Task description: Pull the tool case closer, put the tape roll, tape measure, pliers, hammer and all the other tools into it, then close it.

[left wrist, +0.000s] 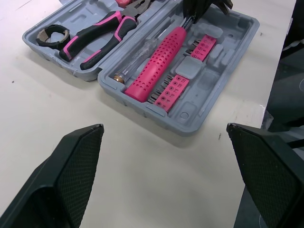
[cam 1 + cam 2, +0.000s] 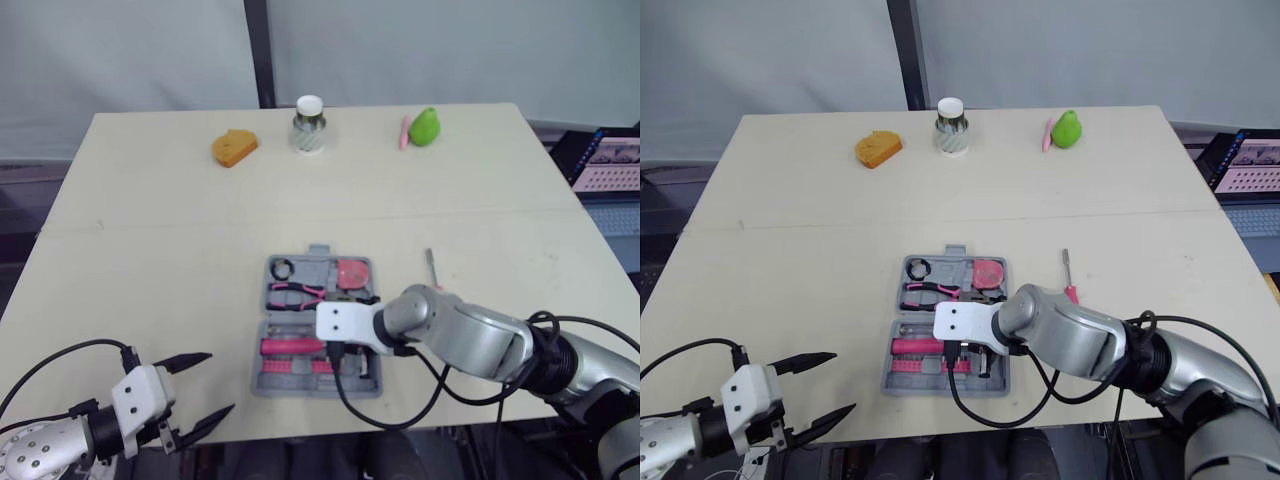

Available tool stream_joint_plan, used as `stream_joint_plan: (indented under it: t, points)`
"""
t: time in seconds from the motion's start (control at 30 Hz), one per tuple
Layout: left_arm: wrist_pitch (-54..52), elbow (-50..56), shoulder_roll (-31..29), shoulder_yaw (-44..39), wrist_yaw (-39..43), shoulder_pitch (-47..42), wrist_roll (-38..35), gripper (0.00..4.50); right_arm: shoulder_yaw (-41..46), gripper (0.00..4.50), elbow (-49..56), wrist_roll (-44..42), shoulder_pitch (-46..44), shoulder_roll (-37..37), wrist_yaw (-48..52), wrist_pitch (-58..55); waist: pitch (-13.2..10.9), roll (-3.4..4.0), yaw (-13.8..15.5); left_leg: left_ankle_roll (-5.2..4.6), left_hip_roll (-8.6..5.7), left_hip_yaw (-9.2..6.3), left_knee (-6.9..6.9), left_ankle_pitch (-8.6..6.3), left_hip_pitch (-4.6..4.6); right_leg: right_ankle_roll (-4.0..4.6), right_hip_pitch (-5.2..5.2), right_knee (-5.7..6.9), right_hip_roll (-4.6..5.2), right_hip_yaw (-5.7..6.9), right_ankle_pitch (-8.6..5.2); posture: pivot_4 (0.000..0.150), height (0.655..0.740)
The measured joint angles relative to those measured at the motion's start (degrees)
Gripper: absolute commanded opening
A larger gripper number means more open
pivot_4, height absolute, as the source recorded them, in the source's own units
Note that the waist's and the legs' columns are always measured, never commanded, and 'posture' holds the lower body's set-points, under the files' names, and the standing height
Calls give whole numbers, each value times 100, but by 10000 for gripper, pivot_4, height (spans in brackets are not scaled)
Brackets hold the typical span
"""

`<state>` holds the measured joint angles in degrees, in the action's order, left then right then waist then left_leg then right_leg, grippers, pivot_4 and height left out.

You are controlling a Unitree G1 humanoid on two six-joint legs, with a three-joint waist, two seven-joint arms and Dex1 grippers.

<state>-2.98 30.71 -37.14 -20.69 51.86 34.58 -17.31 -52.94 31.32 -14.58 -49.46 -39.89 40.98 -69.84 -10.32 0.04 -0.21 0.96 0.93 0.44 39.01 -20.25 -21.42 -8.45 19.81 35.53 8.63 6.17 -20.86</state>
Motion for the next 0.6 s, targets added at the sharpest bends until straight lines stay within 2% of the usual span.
stream_joint_plan:
  t: [0.23,0.3,0.33,0.53,0.6]
  points:
    - [6,-3,1,45,-35,-2,18,45000,-55,275,-38,93,34,1,1,75,0,0,0,0,0,0,0,0,0,0,0,0,0,0,0,1500,7400]
    - [11,-4,1,52,-41,-5,26,45000,-62,9621,-39,117,35,1,4,86,0,0,1,0,0,0,0,0,0,0,0,0,0,0,0,1500,7400]
    - [19,-4,1,56,-44,-9,32,45000,-61,12448,-40,135,35,0,4,88,0,0,1,0,0,-1,0,0,0,0,0,0,0,0,0,1500,7400]
    - [55,-18,2,131,-53,-52,65,45000,-47,42047,-35,166,35,-5,24,86,0,0,0,0,0,0,0,0,0,0,0,0,0,0,0,1500,7400]
    - [55,-36,3,155,-61,-82,67,45000,26,43591,1,156,36,-15,58,79,0,0,1,0,0,0,0,0,0,0,0,0,0,0,0,1500,7400]
